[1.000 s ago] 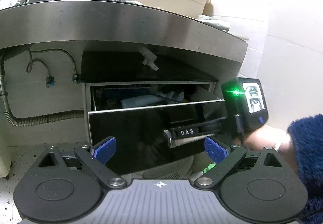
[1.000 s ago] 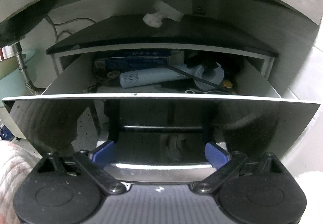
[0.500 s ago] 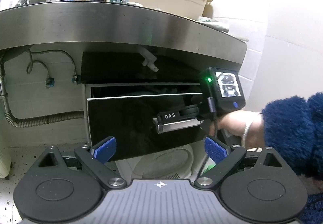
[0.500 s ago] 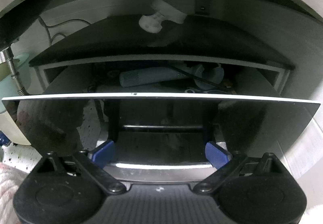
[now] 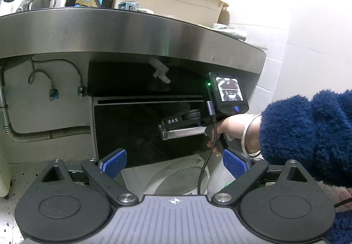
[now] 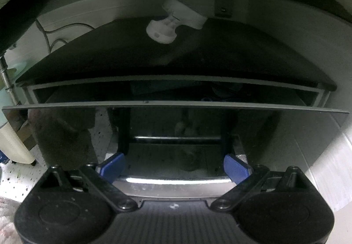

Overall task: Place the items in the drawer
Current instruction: 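Push the drawer fully shut with the right gripper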

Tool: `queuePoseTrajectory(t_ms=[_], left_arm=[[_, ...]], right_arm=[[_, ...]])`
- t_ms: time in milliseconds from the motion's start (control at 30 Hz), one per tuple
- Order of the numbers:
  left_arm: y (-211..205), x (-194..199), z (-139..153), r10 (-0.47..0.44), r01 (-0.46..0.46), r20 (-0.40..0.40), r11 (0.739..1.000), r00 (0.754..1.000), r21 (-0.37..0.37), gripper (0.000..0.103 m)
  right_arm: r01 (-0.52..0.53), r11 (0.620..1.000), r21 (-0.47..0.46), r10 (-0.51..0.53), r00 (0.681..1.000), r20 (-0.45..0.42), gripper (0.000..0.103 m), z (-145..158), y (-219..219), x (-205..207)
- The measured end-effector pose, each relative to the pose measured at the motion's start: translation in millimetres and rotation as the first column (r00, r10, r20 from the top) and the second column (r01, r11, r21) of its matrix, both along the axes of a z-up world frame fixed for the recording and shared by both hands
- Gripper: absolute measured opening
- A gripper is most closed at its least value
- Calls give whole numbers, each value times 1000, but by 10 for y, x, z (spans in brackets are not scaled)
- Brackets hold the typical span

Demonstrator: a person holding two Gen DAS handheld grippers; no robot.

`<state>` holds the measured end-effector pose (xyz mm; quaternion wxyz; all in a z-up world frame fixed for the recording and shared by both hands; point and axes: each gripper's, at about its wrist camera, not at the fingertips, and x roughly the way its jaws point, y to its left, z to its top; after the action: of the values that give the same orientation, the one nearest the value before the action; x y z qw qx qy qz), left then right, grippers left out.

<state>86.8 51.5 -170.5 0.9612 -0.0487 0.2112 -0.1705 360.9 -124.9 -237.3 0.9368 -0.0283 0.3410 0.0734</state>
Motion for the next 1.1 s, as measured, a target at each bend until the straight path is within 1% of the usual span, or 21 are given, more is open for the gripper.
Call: queuePoseTrajectory(t_ms=[167,267,433,467,533,567,600,700,833,967,1100], left_arm=[[26,-14,6,6,-7,-5,1000,1000,-20,95],[40,-42,20,7,-7,5,1000,1000,-31,95],[118,-79,26,14,-12,18,996,1000,-92,95],[120,-93,28,36,-34,22,996,999,-88,95],[90,-131,50,114,-113,21,992,993,-50,101],[69,-140,55,140,-139,18,990,990,-30,103],[55,-151,51,142,-142,18,990,990,-21,102],[35,-161,51,114,-113,20,993,993,-25,102],[-21,-165,50,114,-114,22,993,993,23,102],[-41,-210,64,115,-117,52,992,992,37,103],[-69,-170,47,123,-125,25,990,992,64,103]], right_arm=[[-2,1000,-1,2,1000,-1,97,-4,-34,-106],[-3,1000,-1,3,1000,-2,97,0,-41,-141],[-4,1000,-1,4,1000,-2,97,3,-72,-233],[-3,1000,-1,3,1000,-2,97,4,-78,-241],[0,1000,0,0,1000,-1,97,-7,-94,-240],[0,1000,0,0,1000,-1,97,-9,-104,-257],[-1,1000,0,1,1000,-1,97,-8,-114,-284],[-1,1000,0,1,1000,-6,97,-5,-128,-319],[-1,1000,-1,1,1000,-12,97,-7,-117,-278],[5,1000,-2,-5,1000,-13,99,-11,-129,-347],[-1,1000,2,1,1000,-18,101,-22,-141,-392]])
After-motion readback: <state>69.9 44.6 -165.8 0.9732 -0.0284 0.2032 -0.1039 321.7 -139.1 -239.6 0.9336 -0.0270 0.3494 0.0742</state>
